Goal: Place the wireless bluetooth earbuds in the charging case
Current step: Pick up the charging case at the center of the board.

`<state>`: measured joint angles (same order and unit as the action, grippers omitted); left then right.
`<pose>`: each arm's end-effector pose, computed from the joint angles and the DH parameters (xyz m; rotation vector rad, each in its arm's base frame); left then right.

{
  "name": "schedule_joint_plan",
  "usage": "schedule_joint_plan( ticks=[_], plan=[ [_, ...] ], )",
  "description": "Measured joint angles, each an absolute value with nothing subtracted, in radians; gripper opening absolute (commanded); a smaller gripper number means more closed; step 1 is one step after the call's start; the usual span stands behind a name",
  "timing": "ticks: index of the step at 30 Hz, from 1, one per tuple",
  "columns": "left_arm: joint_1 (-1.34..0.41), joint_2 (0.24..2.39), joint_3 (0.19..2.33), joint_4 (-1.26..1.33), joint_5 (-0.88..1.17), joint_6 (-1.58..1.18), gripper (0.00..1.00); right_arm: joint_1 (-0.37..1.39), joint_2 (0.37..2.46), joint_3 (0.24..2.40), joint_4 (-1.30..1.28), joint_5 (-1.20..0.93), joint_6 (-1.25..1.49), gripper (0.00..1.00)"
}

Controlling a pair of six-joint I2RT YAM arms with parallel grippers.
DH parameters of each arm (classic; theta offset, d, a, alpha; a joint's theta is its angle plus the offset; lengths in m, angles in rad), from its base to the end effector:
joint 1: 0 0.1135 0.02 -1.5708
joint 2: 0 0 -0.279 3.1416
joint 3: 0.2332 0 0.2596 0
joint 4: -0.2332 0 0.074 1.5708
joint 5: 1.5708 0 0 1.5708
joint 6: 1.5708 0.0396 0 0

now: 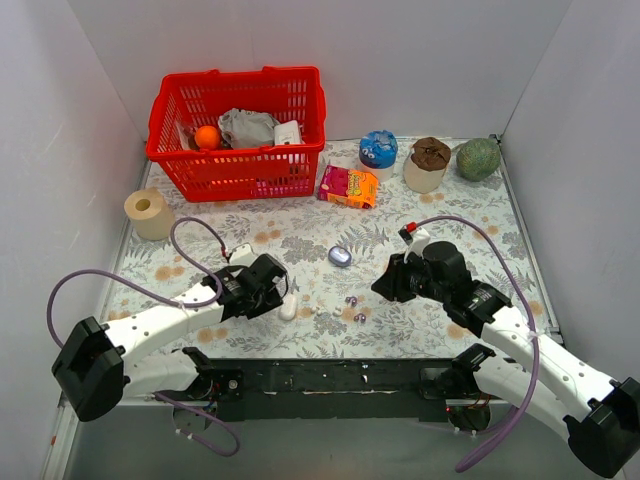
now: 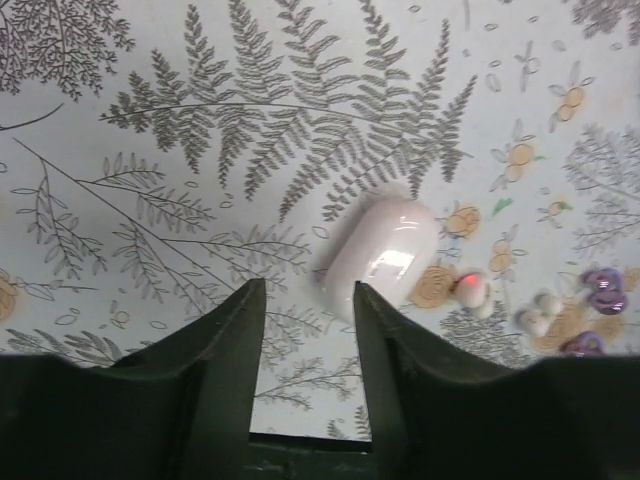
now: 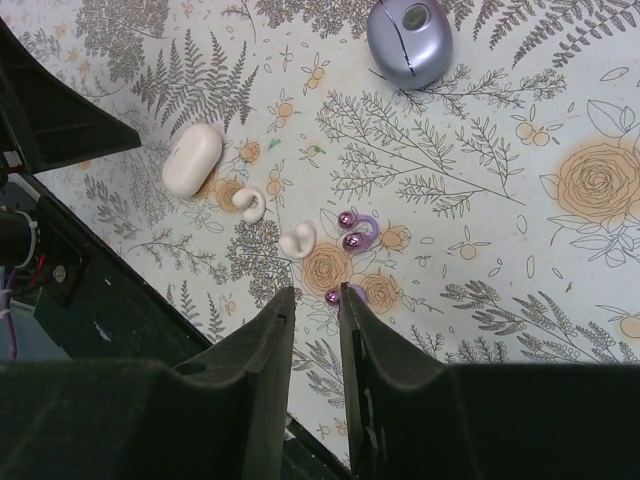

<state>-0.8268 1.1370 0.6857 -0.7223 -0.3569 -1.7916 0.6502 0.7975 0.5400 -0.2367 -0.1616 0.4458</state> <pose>0.1451 -0.1372 0.2080 -1.3248 2.3210 -0.3946 0.1428 0.1166 0.2532 -0.3250 2.1429 0.8231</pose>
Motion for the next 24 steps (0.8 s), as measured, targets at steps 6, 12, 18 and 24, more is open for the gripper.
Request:
schedule_joint_plan(
  ticks=[6,12,18,24],
  plan=[
    [-0.827,1.141,0.589,-0.753,-0.37,-1.849,0.0,0.65,0.776,0.532,-0.239,-0.168,0.457,0.31],
    [-0.827,1.177,0.558,-0.716,-0.364,-1.869,0.0,0.65,0.738,0.532,-0.246,-0.168,0.461,0.31],
    [-0.827,1.198,0.55,-0.595,-0.323,-1.878,0.0,0.65,0.711,0.532,-0.271,-0.168,0.465,0.31],
    [-0.855,1.228,0.553,-0.517,-0.284,-1.901,0.0,0.65,0.698,0.532,-0.291,-0.167,0.465,0.31]
  ],
)
